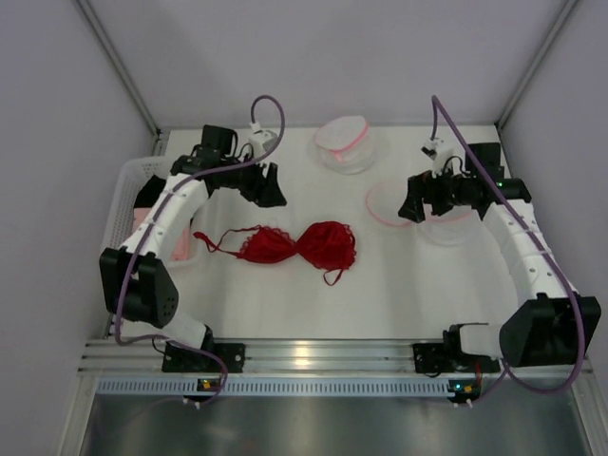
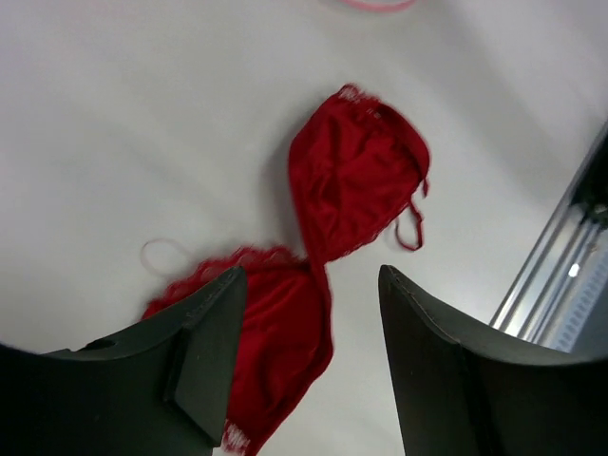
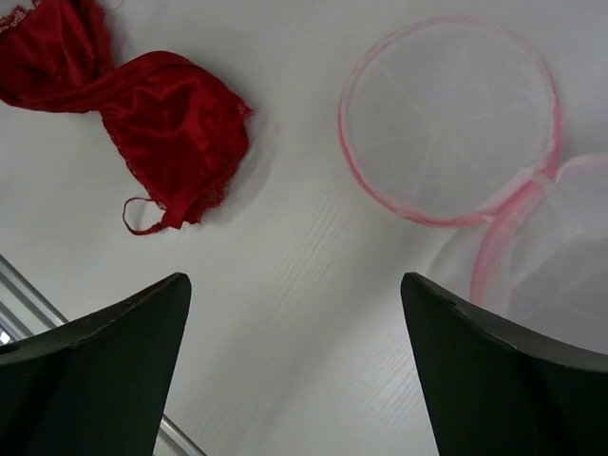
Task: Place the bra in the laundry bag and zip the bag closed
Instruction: Adjust the bra at the center of the board.
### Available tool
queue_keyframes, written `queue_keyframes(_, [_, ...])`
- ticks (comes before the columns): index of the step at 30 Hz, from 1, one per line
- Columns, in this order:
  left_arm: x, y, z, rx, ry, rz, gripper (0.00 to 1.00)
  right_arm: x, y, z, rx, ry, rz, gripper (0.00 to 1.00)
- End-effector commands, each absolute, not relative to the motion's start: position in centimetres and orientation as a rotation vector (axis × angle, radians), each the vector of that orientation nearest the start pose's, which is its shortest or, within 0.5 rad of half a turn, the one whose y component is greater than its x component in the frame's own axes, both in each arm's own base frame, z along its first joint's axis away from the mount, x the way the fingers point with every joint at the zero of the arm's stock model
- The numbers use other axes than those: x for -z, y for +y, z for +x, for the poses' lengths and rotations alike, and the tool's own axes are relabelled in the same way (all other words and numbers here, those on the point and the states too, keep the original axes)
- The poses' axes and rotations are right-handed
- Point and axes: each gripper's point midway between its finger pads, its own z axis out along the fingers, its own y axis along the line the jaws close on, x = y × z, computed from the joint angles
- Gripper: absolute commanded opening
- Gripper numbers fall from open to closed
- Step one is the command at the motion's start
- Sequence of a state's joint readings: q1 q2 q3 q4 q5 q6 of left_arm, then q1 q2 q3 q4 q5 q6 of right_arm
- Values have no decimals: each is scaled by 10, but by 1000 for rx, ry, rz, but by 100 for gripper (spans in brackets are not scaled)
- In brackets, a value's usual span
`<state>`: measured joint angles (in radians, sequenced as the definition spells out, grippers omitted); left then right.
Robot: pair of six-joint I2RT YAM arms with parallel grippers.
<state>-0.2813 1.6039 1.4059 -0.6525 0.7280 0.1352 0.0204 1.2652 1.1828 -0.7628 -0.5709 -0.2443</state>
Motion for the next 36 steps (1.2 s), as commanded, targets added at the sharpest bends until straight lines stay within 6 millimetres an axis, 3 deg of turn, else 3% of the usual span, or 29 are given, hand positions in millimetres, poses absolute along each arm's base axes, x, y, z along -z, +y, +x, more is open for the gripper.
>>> queue_keyframes(1, [-207, -167, 304, 798, 2197, 1048, 63, -199, 121, 312, -618, 2218, -711, 92])
queue_keyframes(5, [-194, -122, 277, 564, 2220, 1243, 63, -187, 146, 326, -622, 2222, -792, 91])
queue_keyframes(7, [-189, -110, 268, 503, 2174, 1364, 63, -178, 162, 336, -637, 2229, -833, 91])
queue_keyframes(8, [-185, -107, 256, 504, 2177, 1405, 64, -168, 168, 344, -644, 2241, -844, 90])
queue_keyframes(10, [-176, -102, 248, 480, 2136, 1491, 64, -166, 183, 355, -650, 2229, -878, 91])
queue_keyframes(11, [-175, -101, 244, 469, 2110, 1520, 64, -152, 189, 359, -667, 2261, -893, 90])
queue_keyframes(12, [-163, -99, 234, 491, 2115, 1556, 64, -156, 201, 366, -671, 2233, -920, 90])
queue_keyframes(17, [-133, -95, 217, 474, 2040, 1765, 64, -136, 233, 384, -719, 2242, -992, 89])
queue_keyframes(22, [-112, -92, 226, 428, 2044, 1792, 64, -113, 251, 389, -754, 2261, -1031, 83])
queue_keyframes(30, [-91, -94, 244, 328, 1988, 1837, 65, -79, 271, 371, -836, 2291, -1083, 74])
queue_keyframes(31, [-92, -97, 255, 289, 1952, 1823, 65, -75, 272, 369, -840, 2298, -1084, 73])
queue_keyframes(35, [-81, -100, 263, 248, 1935, 1830, 64, -67, 273, 362, -868, 2317, -1083, 62])
queue_keyframes(36, [-79, -100, 263, 252, 1934, 1838, 64, -67, 273, 362, -871, 2315, -1086, 55])
